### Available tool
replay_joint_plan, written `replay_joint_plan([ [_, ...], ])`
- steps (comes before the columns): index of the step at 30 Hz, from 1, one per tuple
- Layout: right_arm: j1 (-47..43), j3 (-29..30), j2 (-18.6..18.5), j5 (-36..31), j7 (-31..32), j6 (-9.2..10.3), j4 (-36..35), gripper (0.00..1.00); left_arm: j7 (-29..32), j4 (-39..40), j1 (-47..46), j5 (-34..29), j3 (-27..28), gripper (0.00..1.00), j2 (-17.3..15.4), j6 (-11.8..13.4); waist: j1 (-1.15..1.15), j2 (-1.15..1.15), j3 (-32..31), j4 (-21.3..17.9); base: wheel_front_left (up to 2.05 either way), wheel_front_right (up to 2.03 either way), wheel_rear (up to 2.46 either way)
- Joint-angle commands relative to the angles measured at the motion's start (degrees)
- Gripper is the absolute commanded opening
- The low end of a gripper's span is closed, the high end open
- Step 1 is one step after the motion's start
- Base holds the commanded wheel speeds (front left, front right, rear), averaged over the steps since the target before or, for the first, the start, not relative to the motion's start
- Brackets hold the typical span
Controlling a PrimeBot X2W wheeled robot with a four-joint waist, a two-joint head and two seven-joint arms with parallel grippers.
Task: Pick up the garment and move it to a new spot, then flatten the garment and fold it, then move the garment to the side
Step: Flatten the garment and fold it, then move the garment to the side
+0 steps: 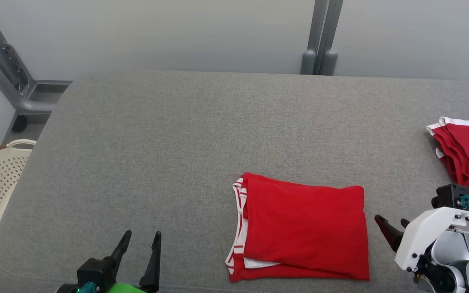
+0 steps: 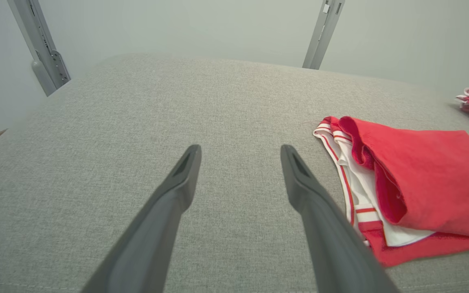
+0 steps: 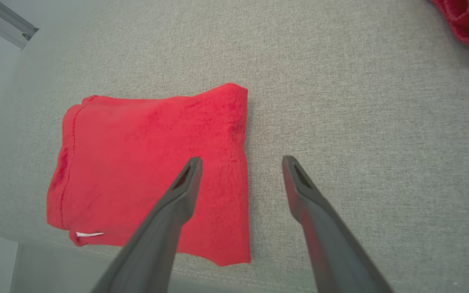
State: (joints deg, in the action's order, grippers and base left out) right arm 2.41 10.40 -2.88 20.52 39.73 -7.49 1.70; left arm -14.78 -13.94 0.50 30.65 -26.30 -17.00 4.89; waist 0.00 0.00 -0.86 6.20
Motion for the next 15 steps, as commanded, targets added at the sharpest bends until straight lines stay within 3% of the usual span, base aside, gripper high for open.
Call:
replay_joint_plan([
  [1, -0.2, 0.1, -0.1, 0.6, -0.2, 0.01, 0.6, 1.0, -0.3, 0.2, -1.1, -0.4, -0.1, 1.0, -0.2, -0.2, 0.0, 0.0, 1.2, 0.0, 0.0, 0.0, 0.0],
  [15, 6.8, -1.6, -0.1, 2.4, -3.0, 0.01, 12.9, 1.0, -0.4, -0.3, -3.3, -1.5, -0.2, 1.0, 0.4, -0.4, 0.0, 0.0, 5.7, 2.3, 0.0, 0.0, 0.0],
])
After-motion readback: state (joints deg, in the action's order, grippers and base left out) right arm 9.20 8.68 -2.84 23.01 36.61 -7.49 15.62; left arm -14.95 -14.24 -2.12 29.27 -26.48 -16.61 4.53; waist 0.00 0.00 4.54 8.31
